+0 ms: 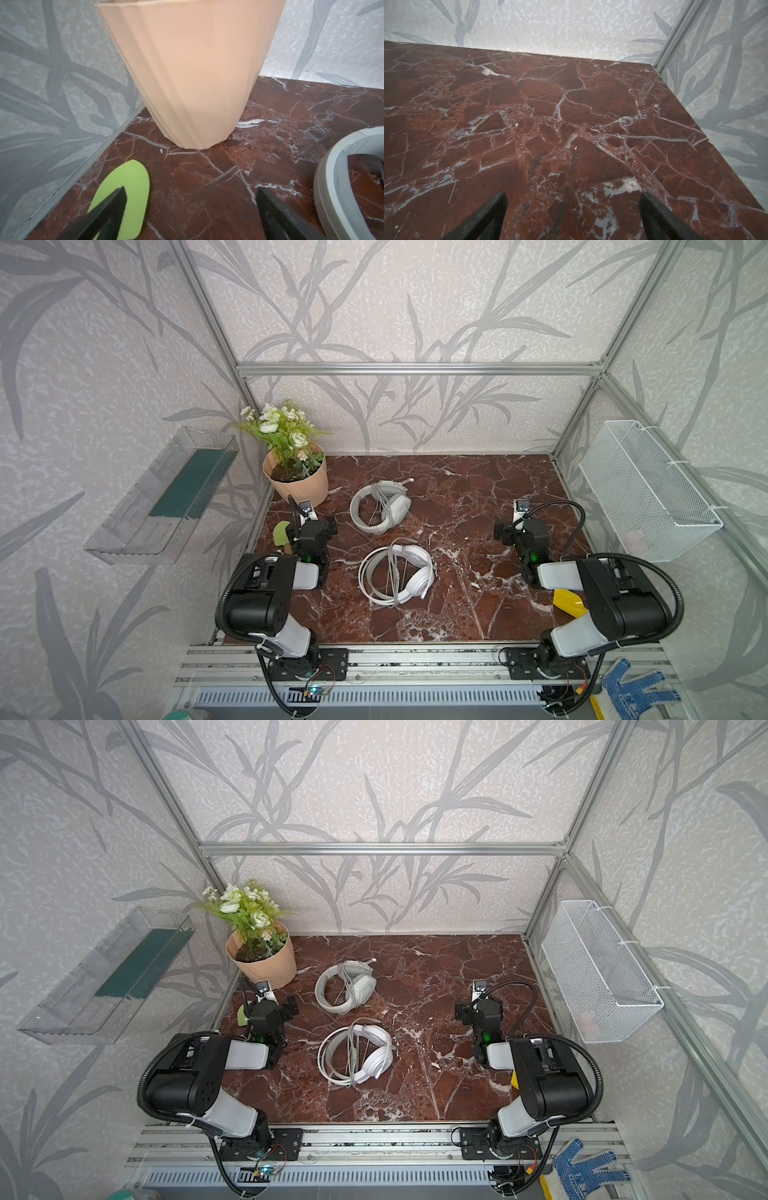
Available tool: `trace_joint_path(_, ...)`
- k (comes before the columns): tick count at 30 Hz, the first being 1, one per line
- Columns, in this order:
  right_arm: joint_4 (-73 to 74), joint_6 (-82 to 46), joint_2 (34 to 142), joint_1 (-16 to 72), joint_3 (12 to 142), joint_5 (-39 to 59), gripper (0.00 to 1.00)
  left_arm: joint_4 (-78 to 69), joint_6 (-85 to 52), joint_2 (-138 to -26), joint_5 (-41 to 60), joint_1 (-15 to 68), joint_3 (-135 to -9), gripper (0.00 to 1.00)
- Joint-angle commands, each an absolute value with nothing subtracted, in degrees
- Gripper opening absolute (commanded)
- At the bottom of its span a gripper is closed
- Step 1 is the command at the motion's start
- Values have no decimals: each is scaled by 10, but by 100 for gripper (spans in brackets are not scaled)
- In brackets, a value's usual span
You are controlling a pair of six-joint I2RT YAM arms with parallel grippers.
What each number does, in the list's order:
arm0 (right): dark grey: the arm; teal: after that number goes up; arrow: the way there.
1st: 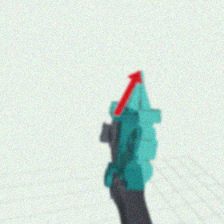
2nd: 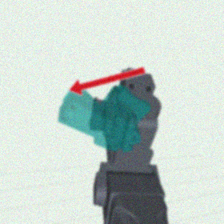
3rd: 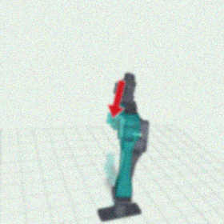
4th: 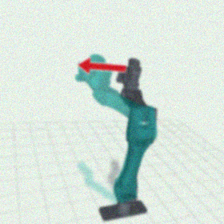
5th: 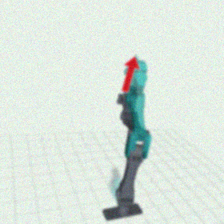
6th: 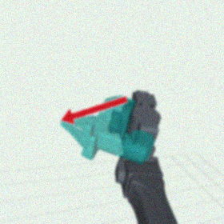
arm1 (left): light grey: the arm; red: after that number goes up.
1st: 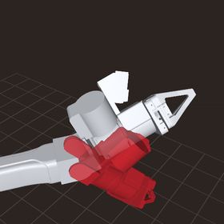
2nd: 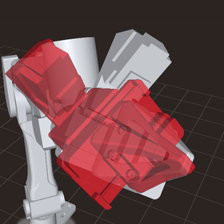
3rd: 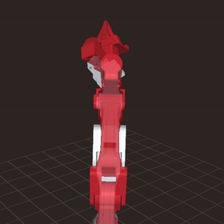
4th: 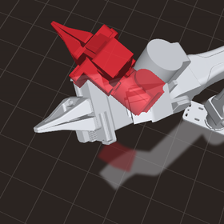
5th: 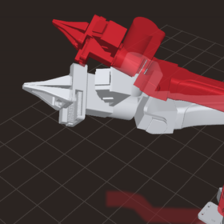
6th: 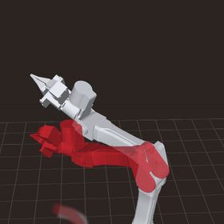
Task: Wrap the headphones
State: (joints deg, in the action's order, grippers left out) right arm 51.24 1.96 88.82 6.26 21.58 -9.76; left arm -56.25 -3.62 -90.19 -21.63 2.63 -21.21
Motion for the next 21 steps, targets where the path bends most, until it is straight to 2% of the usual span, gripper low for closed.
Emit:
trace_joint_path(1,534,31,893,62,215,-76,99,-582,-25,-907,-225,26,-206,99)
trace_joint_path(21,554,37,903,62,212,-67,99,-583,-25,-907,-224,27,-206,99)
